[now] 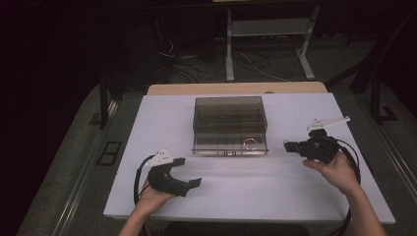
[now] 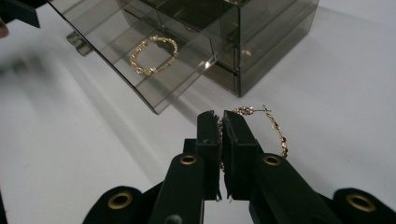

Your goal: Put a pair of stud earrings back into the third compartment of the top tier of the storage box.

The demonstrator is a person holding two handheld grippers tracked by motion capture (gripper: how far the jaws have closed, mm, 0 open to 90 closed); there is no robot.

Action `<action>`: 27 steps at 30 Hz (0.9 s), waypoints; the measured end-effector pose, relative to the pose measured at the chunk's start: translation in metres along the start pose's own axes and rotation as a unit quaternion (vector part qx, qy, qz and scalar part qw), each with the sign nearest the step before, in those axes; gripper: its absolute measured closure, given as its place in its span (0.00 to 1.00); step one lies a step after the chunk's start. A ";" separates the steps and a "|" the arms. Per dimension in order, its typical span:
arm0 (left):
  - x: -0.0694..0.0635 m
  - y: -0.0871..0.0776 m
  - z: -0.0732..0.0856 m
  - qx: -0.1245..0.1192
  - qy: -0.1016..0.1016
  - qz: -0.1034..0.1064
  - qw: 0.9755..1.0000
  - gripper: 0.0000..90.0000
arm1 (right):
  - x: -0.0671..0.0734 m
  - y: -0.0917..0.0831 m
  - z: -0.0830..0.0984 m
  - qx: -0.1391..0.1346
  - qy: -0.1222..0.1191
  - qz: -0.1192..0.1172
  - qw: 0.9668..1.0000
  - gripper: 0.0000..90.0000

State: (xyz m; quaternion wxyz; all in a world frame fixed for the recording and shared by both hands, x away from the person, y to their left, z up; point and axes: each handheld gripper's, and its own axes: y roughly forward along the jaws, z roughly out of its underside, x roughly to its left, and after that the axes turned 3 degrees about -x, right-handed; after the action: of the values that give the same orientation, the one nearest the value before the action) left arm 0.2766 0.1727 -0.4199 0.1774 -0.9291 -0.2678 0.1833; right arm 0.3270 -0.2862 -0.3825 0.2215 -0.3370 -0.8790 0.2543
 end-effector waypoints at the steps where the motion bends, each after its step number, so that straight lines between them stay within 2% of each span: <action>1: 0.000 0.000 0.000 -0.001 0.000 0.000 1.000 0.00 | 0.001 0.000 -0.001 -0.002 0.002 0.000 1.000 0.94; 21: 0.000 0.001 0.000 0.004 0.000 0.004 1.000 0.00 | 0.019 -0.011 -0.019 -0.033 -0.017 -0.030 0.999 0.94; 27: 0.000 0.002 0.001 0.004 0.000 0.004 1.000 0.00 | 0.025 -0.012 -0.024 -0.040 -0.029 -0.034 0.998 0.94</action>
State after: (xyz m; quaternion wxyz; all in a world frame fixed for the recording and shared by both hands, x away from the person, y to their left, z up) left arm 0.2768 0.1715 -0.4209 0.1808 -0.9294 -0.2630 0.1852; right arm 0.3181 -0.2694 -0.3513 0.1905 -0.3075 -0.9056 0.2213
